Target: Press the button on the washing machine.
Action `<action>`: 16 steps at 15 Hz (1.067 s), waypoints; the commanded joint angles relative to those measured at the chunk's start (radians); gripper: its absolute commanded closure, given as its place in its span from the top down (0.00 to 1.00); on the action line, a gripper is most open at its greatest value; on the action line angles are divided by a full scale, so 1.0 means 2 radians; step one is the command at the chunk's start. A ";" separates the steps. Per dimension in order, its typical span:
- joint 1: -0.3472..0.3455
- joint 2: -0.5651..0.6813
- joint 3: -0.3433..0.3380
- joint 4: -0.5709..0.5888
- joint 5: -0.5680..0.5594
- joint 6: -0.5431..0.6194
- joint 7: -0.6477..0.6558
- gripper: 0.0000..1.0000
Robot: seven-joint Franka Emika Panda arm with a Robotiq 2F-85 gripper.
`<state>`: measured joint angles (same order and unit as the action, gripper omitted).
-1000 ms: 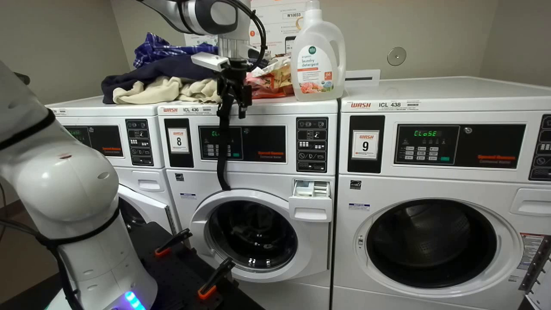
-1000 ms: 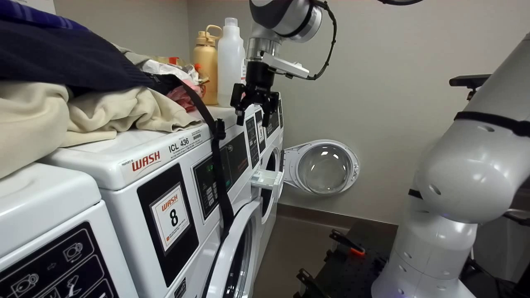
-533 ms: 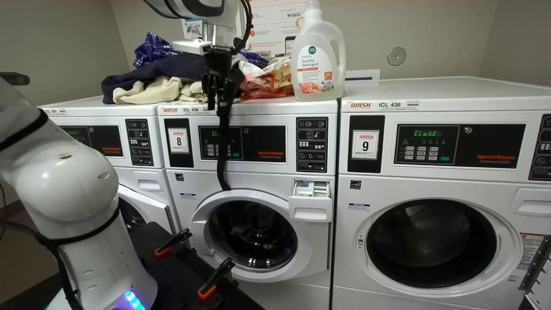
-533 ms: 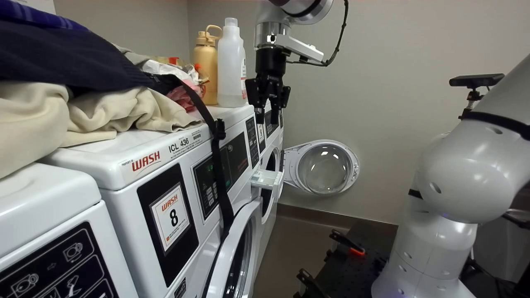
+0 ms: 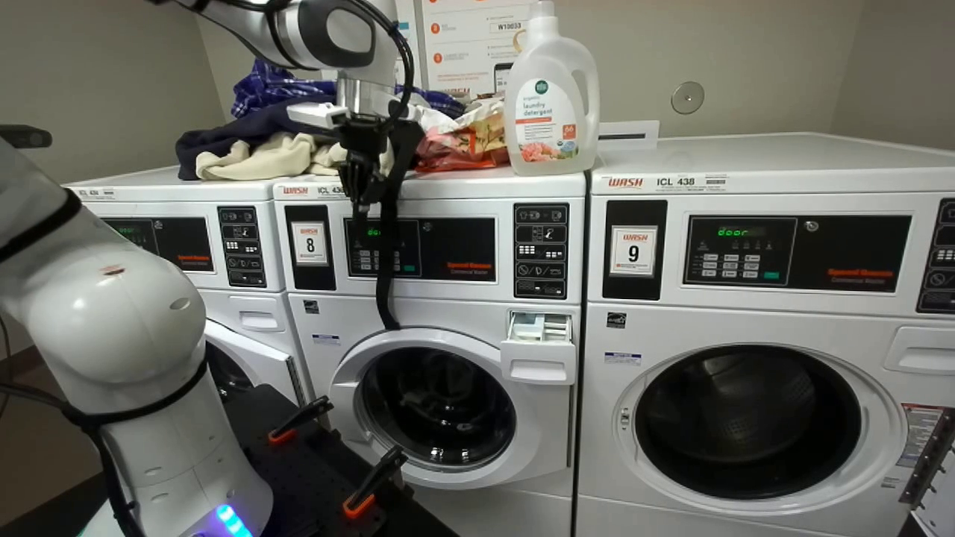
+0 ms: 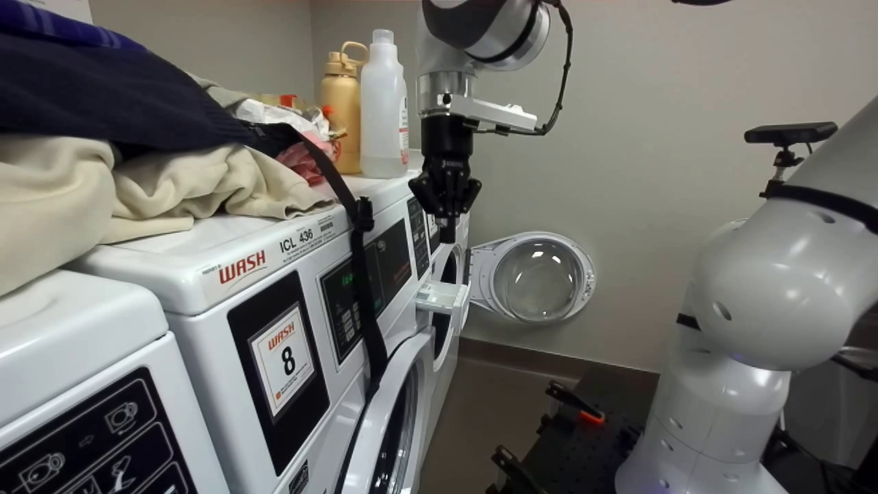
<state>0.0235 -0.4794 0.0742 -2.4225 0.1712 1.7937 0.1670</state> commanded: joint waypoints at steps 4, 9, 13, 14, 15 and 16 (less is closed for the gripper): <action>0.004 -0.022 0.010 -0.081 0.021 0.093 0.030 0.01; 0.003 -0.030 0.011 -0.138 0.036 0.192 0.051 0.00; 0.001 -0.039 0.008 -0.182 0.044 0.258 0.077 0.00; 0.001 -0.040 0.008 -0.191 0.049 0.274 0.082 0.00; 0.001 -0.042 0.008 -0.202 0.053 0.295 0.088 0.00; -0.001 -0.026 0.008 -0.188 0.055 0.307 0.094 0.00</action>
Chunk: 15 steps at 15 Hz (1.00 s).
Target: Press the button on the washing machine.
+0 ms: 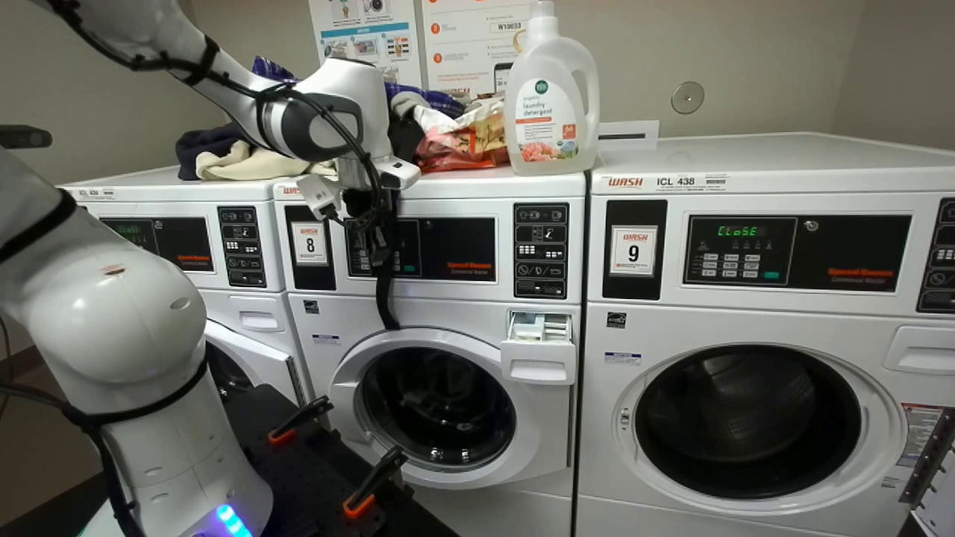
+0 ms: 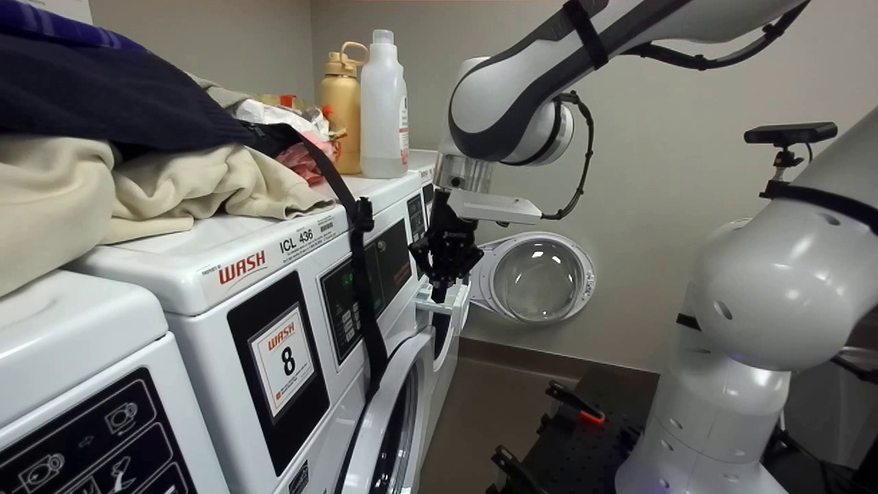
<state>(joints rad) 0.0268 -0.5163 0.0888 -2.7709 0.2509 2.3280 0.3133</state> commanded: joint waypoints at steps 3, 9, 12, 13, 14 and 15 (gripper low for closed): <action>-0.006 0.012 0.005 -0.008 0.020 0.095 0.045 0.00; 0.001 0.045 0.010 -0.007 0.031 0.151 0.081 0.00; 0.012 0.046 0.008 -0.007 0.046 0.131 0.079 0.00; 0.017 0.044 0.007 -0.007 0.052 0.127 0.078 0.00; 0.023 0.040 0.007 -0.007 0.061 0.125 0.077 0.00; 0.030 0.037 0.006 -0.007 0.072 0.127 0.074 0.00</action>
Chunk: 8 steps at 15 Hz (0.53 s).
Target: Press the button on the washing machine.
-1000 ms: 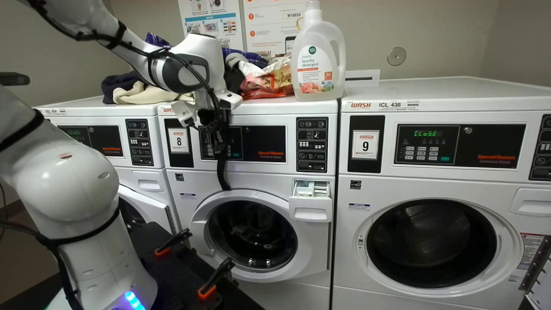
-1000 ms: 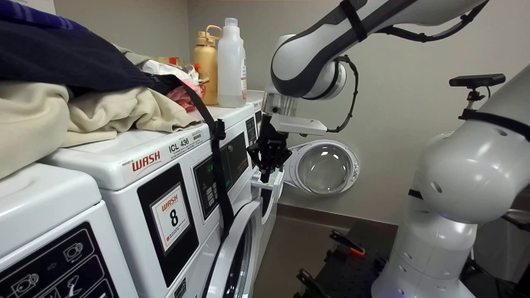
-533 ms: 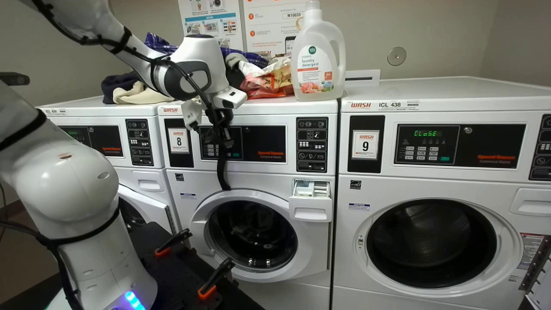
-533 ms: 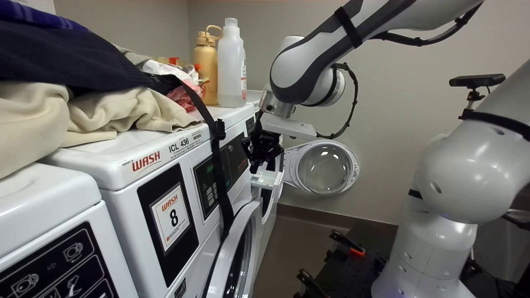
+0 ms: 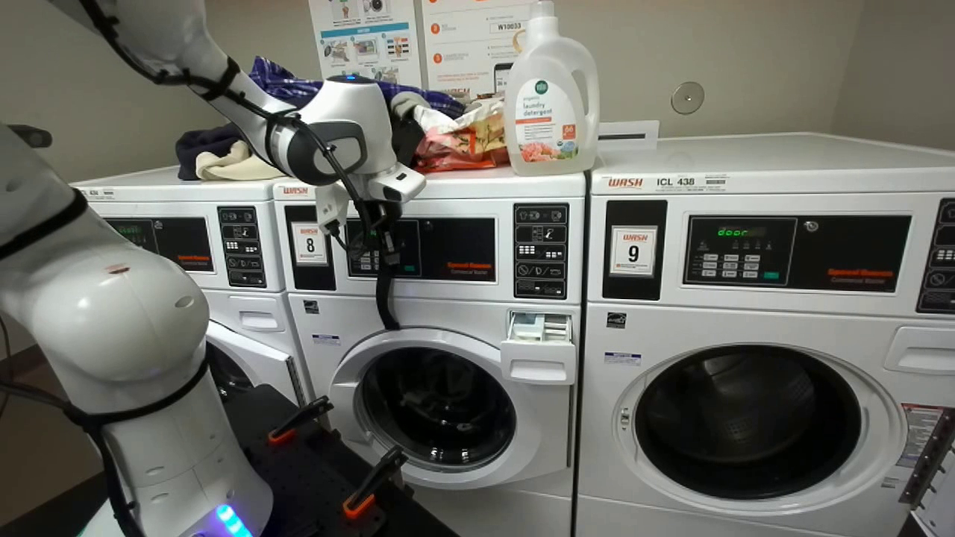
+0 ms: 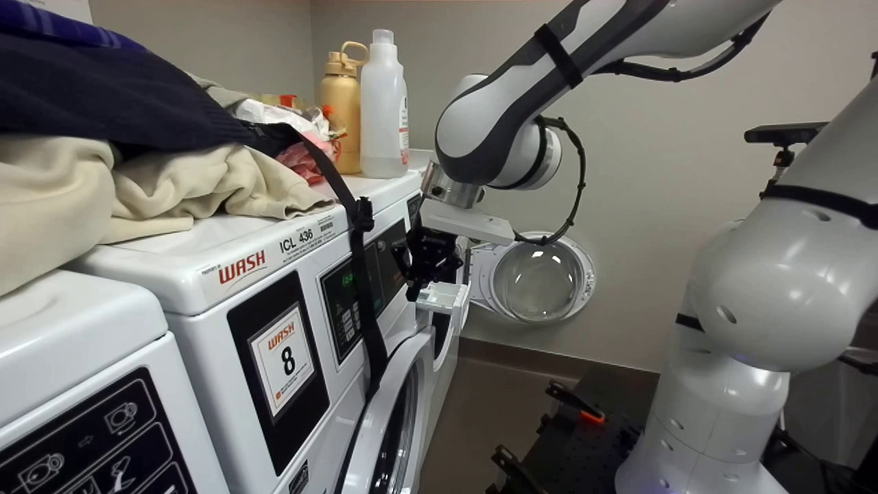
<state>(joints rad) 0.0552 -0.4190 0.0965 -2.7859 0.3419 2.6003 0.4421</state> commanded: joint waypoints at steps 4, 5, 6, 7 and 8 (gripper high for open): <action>0.042 -0.009 0.007 0.002 0.061 -0.001 0.009 0.00; 0.049 -0.007 0.008 0.003 0.069 0.003 0.009 0.00; 0.056 -0.006 0.011 0.003 0.078 0.006 0.010 0.00; 0.062 -0.005 0.012 0.003 0.087 0.009 0.009 0.00; 0.068 -0.005 0.015 0.003 0.096 0.010 0.010 0.00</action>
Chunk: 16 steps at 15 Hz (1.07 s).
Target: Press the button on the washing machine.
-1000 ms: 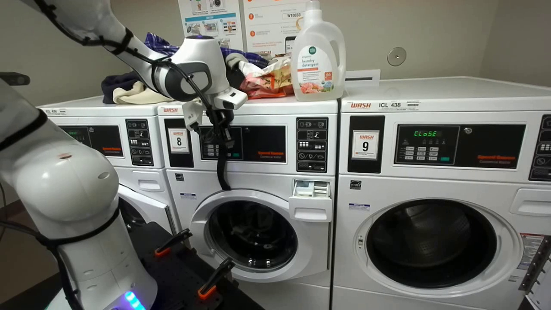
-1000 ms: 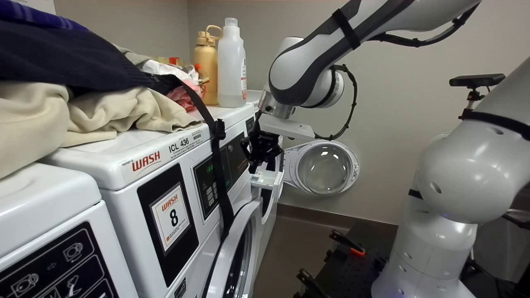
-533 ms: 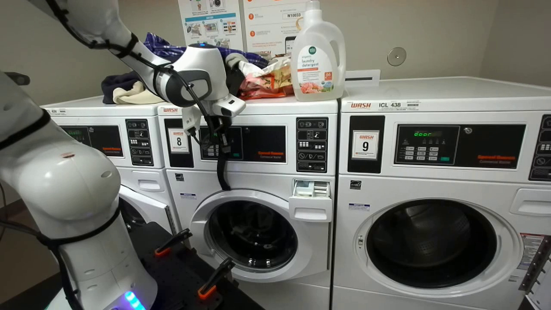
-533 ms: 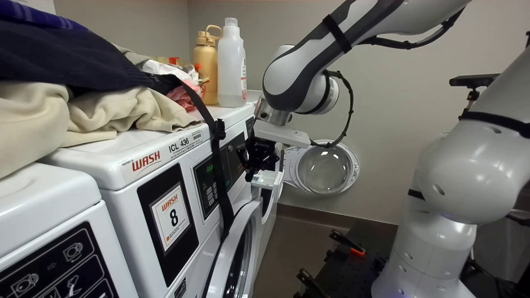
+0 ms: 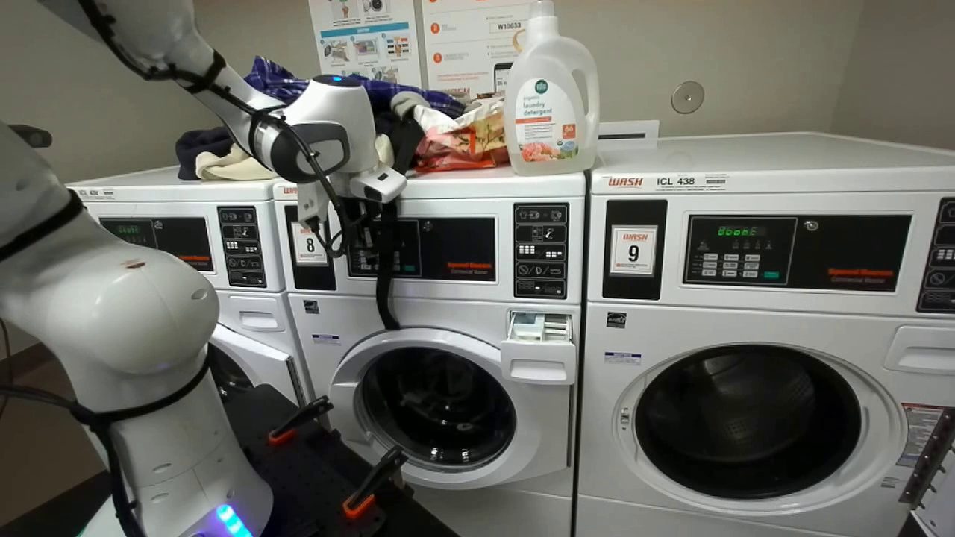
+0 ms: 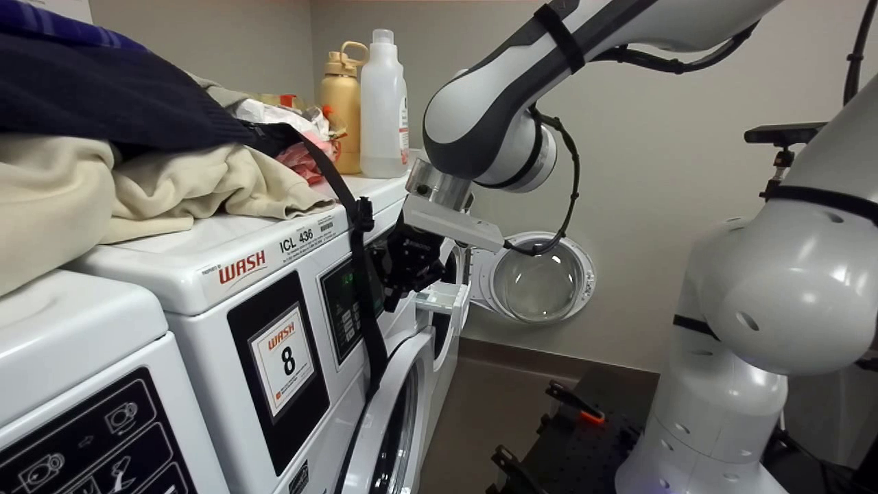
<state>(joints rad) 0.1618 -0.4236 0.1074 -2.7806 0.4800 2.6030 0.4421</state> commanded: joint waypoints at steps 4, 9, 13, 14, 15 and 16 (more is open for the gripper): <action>0.030 0.001 0.023 0.000 0.047 0.027 0.008 0.00; 0.025 0.009 0.039 0.000 0.033 0.055 0.012 0.00; 0.025 0.021 0.046 0.000 0.028 0.072 0.015 0.00; 0.024 0.024 0.048 0.000 0.025 0.074 0.016 0.00; 0.020 0.027 0.050 0.000 0.019 0.075 0.018 0.00; 0.018 0.030 0.051 0.000 0.013 0.077 0.018 0.00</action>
<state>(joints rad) 0.2155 -0.3856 0.1888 -2.7799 0.5395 2.7222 0.4421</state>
